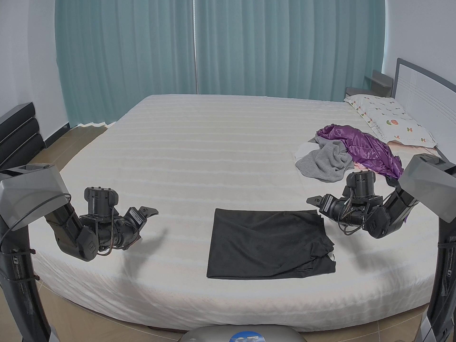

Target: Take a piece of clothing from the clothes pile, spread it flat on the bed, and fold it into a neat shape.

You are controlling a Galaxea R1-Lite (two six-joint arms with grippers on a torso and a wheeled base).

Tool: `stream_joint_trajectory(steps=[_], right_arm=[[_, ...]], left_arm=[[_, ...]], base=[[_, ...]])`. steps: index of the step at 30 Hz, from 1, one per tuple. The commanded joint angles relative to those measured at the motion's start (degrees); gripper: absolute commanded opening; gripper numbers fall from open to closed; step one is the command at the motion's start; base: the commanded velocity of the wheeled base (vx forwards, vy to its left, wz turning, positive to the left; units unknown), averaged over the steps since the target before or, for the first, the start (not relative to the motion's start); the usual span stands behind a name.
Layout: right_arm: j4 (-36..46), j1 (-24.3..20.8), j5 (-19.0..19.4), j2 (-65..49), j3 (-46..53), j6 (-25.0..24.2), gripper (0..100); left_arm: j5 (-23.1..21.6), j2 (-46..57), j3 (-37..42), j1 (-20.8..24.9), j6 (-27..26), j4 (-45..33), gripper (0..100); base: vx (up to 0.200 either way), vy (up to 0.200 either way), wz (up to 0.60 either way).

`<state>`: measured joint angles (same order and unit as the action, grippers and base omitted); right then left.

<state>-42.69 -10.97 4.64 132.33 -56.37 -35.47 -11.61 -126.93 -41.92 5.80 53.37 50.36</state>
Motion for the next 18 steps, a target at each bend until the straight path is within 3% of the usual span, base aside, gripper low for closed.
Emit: stream_joint_trajectory(steps=[1,7,8,12,18], right_arm=[[-2.31,-1.33,2.21,-2.95,3.63,0.76,100],[-1.87,-2.3,2.04,-0.49,4.25,4.19,100],[-2.31,-2.21,1.68,0.56,4.16,5.42,0],[-2.75,-1.6,-0.78,2.58,3.28,8.84,0],[-3.19,-0.54,-1.39,2.5,1.44,8.76,0]], left_arm=[[0.0,-0.16,0.0,0.0,-0.02,0.0,100],[0.0,-0.51,-0.18,0.0,-0.11,0.0,100],[0.0,-0.51,-0.18,0.0,-0.11,0.0,100],[0.0,-0.51,-0.26,-0.09,-0.11,0.0,100],[0.0,-0.6,-0.35,0.0,-0.11,0.0,100]], base=[[0.0,0.0,0.0],[0.0,0.0,0.0],[0.0,0.0,0.0],[0.0,0.0,0.0],[0.0,0.0,0.0]])
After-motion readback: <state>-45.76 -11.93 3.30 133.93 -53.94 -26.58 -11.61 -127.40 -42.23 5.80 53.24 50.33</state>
